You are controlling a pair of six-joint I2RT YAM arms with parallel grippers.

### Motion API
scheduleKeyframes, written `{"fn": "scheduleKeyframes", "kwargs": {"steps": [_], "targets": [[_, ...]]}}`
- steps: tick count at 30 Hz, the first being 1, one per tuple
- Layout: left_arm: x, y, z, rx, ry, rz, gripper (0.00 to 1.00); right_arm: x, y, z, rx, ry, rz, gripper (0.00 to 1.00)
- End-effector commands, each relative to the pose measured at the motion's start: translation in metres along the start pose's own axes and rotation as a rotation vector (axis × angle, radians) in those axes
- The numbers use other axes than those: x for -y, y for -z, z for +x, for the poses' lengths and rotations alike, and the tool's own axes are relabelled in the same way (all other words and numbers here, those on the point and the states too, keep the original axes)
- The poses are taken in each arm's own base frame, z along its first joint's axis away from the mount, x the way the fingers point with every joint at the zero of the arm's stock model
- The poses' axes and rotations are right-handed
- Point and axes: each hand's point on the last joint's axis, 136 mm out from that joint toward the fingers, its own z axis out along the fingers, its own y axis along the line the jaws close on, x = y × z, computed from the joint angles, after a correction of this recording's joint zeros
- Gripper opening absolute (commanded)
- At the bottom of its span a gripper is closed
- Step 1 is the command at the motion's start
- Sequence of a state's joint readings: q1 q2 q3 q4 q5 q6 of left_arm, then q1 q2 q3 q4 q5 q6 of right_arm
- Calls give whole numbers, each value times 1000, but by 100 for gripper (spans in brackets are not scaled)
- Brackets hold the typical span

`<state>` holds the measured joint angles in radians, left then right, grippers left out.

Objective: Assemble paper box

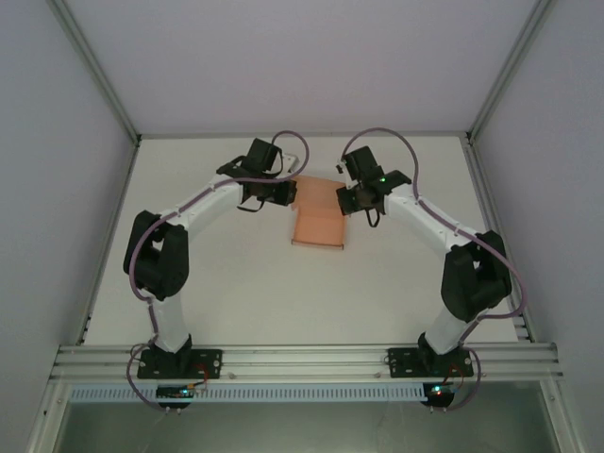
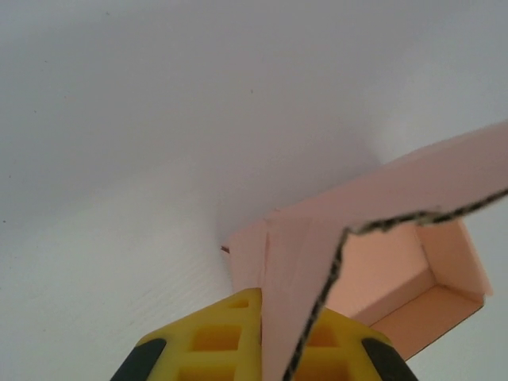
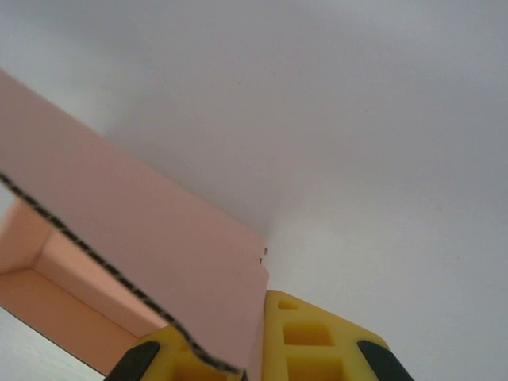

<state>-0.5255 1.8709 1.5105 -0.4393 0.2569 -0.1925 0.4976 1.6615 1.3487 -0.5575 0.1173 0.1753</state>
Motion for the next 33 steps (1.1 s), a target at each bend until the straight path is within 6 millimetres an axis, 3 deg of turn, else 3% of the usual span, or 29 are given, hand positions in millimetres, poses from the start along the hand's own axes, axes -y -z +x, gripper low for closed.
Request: {"fn": "scheduleKeyframes", "kwargs": {"steps": [1,9,13,22,25,30,31,33], "targets": [[16,5,-20,75,112,61,0,-10,14,-44,206,-259,8,4],[21,-15,-28,105,185,72,0,-28,-10,-60,248,-501,-79,7],[18,-25,-25,116,203,40,0,-32,-19,-71,295,-511,-77,7],[21,-50,-20,125,273,60,0,-33,-43,-61,286,-501,-28,6],[22,-52,-5,121,242,27,0,-38,-45,-55,285,-476,-17,6],[11,-48,36,90,229,-6,0,-33,-37,-44,371,-362,51,5],[9,-46,41,90,232,-17,0,-32,-40,-28,366,-326,74,5],[7,-42,45,94,234,-24,0,-33,-38,-16,383,-288,89,5]]}}
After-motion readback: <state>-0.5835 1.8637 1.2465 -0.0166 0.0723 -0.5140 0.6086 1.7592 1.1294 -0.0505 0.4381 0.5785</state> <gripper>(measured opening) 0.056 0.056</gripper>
